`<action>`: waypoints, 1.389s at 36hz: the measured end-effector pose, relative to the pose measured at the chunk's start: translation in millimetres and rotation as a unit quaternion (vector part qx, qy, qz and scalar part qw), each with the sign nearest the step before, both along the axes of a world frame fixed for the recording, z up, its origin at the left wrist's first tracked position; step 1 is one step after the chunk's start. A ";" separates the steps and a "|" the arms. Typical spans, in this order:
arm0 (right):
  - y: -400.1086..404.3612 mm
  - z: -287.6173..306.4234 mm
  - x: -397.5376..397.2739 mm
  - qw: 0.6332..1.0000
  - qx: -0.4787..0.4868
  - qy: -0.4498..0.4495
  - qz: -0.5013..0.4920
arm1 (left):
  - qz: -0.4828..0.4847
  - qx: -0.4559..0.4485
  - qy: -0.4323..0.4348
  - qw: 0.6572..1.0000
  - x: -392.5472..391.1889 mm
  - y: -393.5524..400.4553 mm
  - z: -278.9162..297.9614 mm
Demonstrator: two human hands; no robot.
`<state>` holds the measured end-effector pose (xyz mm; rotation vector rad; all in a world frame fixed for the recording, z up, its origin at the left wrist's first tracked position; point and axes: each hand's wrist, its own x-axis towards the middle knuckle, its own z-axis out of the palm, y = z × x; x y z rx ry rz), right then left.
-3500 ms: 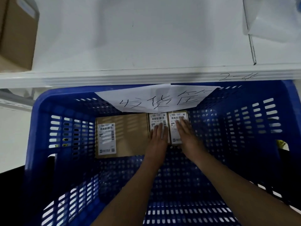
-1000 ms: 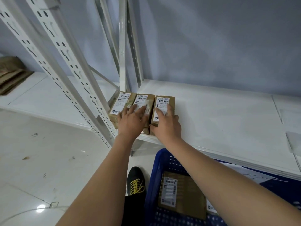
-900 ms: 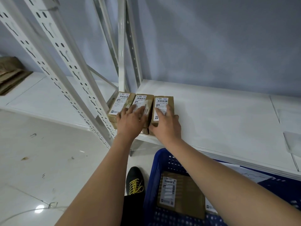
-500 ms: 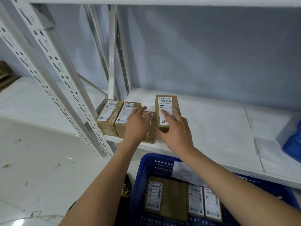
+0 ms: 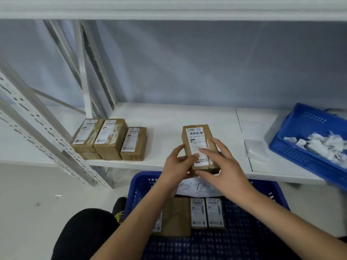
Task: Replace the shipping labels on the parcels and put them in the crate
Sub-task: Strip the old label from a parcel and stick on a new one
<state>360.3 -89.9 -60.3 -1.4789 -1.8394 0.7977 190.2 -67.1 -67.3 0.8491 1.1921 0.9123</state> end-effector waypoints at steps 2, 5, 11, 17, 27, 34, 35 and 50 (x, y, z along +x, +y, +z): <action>-7.4 -6.4 17.9 1.000 -0.016 0.013 -0.009 | -0.025 -0.016 -0.002 1.000 6.9 0.1 -4.7; -11.3 -18.3 41.8 0.998 -0.044 0.038 -0.024 | -0.048 -0.030 0.012 0.998 16.3 4.1 -12.2; 0.0 -33.2 75.0 0.990 -0.103 0.079 -0.054 | -0.082 -0.018 0.073 0.994 30.0 25.4 -28.6; 44.1 -42.0 88.5 0.977 -0.123 0.129 -0.119 | -0.104 -0.038 0.071 0.991 32.7 44.0 -41.7; 49.7 -46.1 83.5 0.945 -0.182 0.231 -0.143 | -0.166 -0.042 0.075 0.982 40.3 36.6 -49.3; 47.1 -56.2 82.8 0.924 -0.211 0.275 -0.162 | -0.178 -0.030 0.085 0.980 46.5 36.1 -48.7; 46.0 -57.3 80.5 0.923 -0.211 0.277 -0.162 | -0.175 -0.030 0.089 0.980 46.0 35.9 -48.8; 46.0 -58.1 72.6 0.923 -0.211 0.287 -0.144 | -0.141 0.027 0.118 0.983 32.5 42.8 -45.1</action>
